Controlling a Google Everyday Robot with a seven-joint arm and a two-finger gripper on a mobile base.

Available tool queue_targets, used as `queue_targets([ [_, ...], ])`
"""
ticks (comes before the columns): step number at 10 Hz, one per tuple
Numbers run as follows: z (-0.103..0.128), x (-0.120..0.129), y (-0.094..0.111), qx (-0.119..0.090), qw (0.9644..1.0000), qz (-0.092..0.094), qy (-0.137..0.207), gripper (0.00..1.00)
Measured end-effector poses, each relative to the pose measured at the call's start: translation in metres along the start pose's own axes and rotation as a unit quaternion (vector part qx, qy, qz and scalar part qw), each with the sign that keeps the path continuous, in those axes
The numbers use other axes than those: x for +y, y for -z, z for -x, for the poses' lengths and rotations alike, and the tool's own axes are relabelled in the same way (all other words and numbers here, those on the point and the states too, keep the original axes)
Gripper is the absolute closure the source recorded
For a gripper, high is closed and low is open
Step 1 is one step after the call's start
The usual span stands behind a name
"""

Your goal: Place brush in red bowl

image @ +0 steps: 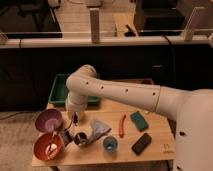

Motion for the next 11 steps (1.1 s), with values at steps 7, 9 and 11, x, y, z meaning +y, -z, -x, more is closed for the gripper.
queue_targets([
  [7, -0.001, -0.025, -0.011, 0.006, 0.9998, 0.011, 0.012, 0.97],
  [9, 0.001, -0.031, -0.014, 0.009, 0.9997, 0.015, 0.016, 0.97],
  [11, 0.003, -0.038, -0.017, 0.011, 0.9995, 0.019, 0.020, 0.97],
])
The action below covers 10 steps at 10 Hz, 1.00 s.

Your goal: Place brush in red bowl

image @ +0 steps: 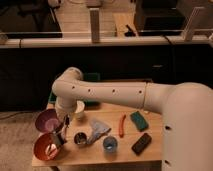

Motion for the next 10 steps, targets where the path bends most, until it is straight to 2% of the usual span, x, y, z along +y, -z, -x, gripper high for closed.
queue_targets([
  [10, 0.005, -0.027, -0.022, 0.016, 0.9994, 0.024, 0.019, 0.97],
])
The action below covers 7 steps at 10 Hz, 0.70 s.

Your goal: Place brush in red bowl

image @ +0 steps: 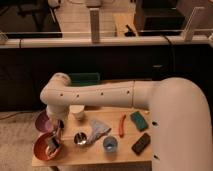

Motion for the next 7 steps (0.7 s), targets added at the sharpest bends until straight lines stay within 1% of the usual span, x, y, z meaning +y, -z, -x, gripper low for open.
queue_targets([
  [4, 0.0019, -0.0066, -0.0039, 0.011, 0.9999, 0.007, 0.000, 0.97],
  [7, 0.0018, -0.0100, -0.0065, 0.025, 0.9995, 0.015, -0.010, 0.97],
])
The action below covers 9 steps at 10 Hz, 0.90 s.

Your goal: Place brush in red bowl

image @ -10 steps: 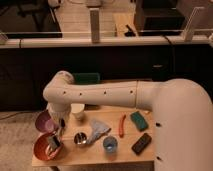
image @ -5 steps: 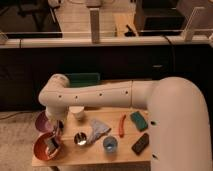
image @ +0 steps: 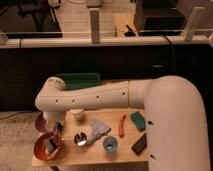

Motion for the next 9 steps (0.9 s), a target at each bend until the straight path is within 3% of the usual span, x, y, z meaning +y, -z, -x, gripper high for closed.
queue_targets([
  [3, 0.000, -0.005, -0.001, 0.020, 0.9997, 0.004, -0.013, 0.97],
  [5, 0.005, -0.010, -0.003, 0.022, 0.9997, 0.007, -0.009, 0.96],
  [9, 0.014, -0.013, -0.007, 0.016, 0.9997, 0.017, 0.000, 0.60],
])
